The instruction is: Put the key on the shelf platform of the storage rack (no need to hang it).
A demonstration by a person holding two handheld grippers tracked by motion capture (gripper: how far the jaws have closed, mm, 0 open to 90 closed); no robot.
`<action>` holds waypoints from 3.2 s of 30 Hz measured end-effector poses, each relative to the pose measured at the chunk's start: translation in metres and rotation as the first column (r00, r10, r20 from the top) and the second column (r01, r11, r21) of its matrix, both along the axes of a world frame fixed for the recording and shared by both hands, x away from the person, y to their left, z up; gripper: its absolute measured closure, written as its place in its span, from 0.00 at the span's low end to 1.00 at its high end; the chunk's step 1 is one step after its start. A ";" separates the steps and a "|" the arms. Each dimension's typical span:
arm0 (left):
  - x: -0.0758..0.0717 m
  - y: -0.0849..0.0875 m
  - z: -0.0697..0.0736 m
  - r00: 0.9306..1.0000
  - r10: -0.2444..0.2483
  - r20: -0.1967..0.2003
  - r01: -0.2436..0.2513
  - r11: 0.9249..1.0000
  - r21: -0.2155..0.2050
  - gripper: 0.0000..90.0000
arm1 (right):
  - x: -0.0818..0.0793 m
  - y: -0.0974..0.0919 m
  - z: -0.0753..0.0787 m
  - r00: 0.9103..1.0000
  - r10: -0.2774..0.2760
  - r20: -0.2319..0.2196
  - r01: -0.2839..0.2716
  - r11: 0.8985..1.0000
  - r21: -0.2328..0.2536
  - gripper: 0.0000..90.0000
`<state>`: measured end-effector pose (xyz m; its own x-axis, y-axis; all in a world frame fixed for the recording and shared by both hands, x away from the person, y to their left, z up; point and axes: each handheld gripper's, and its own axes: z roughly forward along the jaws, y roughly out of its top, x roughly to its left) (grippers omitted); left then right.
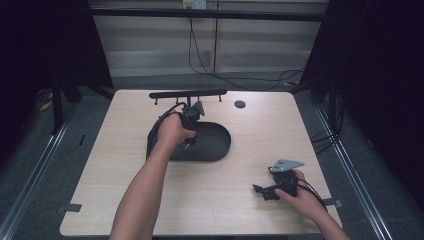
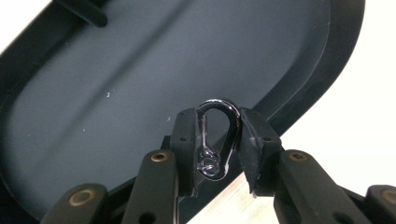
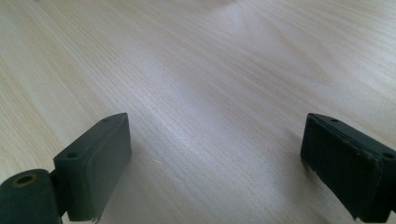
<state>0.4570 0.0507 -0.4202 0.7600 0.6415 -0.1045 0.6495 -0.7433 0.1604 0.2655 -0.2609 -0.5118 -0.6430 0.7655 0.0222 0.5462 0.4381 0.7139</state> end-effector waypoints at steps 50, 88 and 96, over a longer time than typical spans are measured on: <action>0.003 0.009 -0.027 0.997 0.047 0.067 -0.047 0.999 -0.011 0.66 | 0.000 0.000 0.000 1.000 -0.001 0.000 0.001 1.000 -0.001 0.09; -0.025 0.035 -0.013 0.991 0.084 0.100 -0.074 0.993 -0.094 0.44 | -0.001 0.000 0.000 1.000 -0.005 -0.003 0.005 1.000 -0.001 0.09; -0.033 0.043 -0.007 0.989 0.094 0.114 -0.080 0.989 -0.123 0.41 | -0.001 0.000 0.000 1.000 -0.002 -0.002 0.002 1.000 -0.003 0.09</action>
